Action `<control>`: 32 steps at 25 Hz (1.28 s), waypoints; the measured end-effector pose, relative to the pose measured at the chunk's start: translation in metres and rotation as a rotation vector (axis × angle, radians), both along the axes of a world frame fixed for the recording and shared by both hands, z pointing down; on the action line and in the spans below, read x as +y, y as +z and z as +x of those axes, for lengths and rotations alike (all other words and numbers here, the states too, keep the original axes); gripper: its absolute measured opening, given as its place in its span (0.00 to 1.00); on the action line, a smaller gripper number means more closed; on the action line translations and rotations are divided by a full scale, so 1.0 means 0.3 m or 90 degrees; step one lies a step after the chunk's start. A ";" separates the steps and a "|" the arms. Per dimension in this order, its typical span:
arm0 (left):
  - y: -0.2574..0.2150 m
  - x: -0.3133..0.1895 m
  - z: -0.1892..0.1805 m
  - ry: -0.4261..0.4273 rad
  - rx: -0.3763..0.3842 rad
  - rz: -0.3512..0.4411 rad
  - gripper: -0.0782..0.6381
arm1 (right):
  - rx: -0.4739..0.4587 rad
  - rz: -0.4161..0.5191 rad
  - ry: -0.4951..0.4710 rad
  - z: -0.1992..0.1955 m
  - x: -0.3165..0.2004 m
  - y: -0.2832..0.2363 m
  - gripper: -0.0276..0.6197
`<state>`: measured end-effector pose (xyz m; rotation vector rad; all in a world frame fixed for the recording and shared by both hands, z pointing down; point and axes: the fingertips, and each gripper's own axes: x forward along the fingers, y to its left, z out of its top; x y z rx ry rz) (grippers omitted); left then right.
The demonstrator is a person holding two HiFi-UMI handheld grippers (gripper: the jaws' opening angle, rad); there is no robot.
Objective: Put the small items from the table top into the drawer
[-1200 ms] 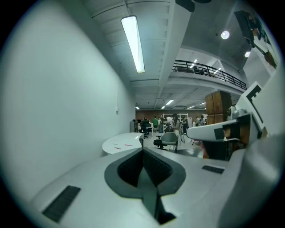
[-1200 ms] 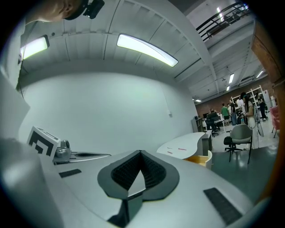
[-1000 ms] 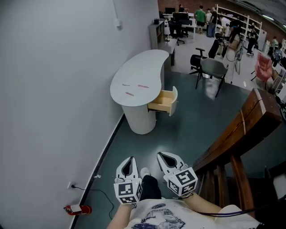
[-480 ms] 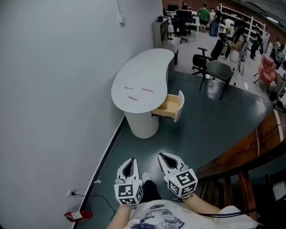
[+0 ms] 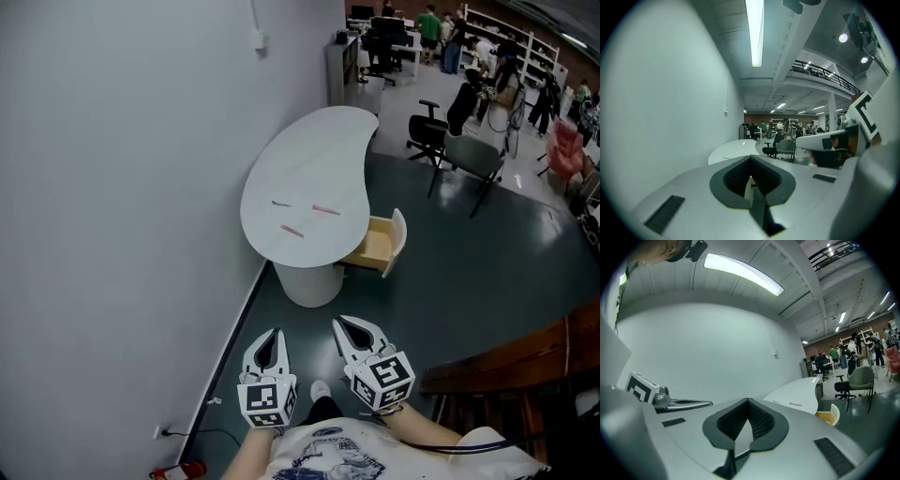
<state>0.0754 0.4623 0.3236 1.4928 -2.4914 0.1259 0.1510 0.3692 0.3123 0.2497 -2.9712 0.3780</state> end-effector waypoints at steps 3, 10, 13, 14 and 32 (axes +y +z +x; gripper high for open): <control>0.003 -0.034 -0.130 -0.001 -0.001 -0.003 0.14 | -0.001 -0.007 -0.003 -0.112 -0.031 -0.002 0.07; 0.033 -0.102 -0.323 0.004 0.008 0.005 0.14 | 0.016 -0.008 0.009 -0.287 -0.099 0.045 0.07; 0.034 -0.128 -0.363 0.009 0.013 0.008 0.14 | 0.018 -0.014 0.015 -0.322 -0.118 0.044 0.07; 0.033 -0.136 -0.372 0.010 0.014 0.010 0.14 | 0.019 -0.013 0.017 -0.328 -0.125 0.041 0.07; 0.078 -0.342 -0.585 0.014 0.024 0.007 0.14 | 0.028 -0.008 0.017 -0.545 -0.340 0.075 0.07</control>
